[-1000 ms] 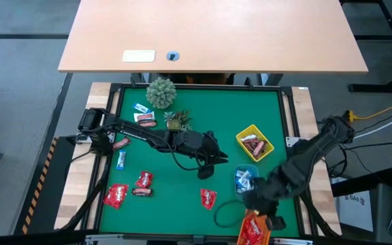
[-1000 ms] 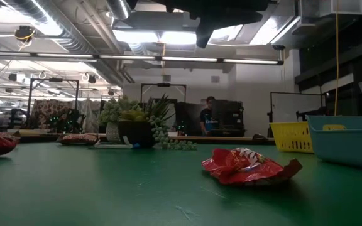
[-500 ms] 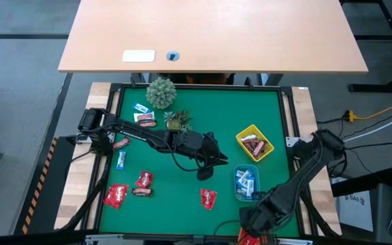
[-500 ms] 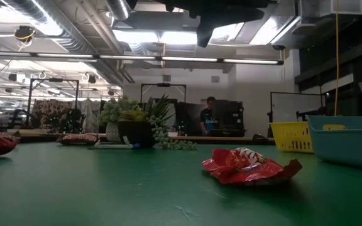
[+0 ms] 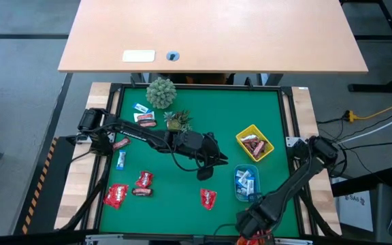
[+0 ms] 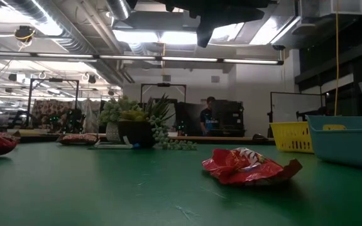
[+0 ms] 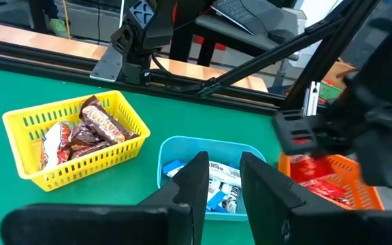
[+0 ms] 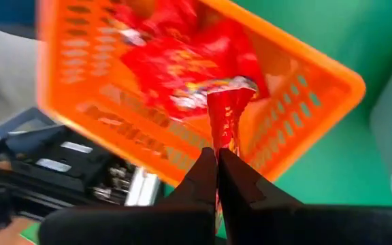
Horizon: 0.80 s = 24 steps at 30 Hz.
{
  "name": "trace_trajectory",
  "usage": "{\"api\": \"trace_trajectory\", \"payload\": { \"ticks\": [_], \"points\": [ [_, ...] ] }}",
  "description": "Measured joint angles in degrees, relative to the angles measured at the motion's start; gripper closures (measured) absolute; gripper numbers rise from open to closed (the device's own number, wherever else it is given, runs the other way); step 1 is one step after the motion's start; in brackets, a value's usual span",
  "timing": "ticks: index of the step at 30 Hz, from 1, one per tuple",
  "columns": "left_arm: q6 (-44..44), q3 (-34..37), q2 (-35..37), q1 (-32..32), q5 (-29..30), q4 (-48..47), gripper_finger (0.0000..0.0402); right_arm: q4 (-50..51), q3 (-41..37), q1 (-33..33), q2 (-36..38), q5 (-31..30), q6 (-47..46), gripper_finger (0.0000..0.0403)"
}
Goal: Sort candy
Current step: Put the red candy into the orange bin
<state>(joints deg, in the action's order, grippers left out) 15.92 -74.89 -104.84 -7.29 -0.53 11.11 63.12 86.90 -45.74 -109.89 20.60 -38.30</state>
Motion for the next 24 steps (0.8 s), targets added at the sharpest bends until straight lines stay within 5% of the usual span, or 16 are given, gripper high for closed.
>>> {"api": "trace_trajectory", "payload": {
  "ticks": [15, 24],
  "points": [
    [-0.02, 0.00, 0.00, 2.35, 0.01, 0.00, 0.0320, 3.17, -4.18, 3.11, 0.07, -8.73, 1.15, 0.0400],
    [-0.04, 0.00, -0.02, 3.61, 0.01, -5.53, 0.0320, 3.17, -4.18, 4.57, 0.07, -6.27, 1.11, 0.0364]
  ]
}}
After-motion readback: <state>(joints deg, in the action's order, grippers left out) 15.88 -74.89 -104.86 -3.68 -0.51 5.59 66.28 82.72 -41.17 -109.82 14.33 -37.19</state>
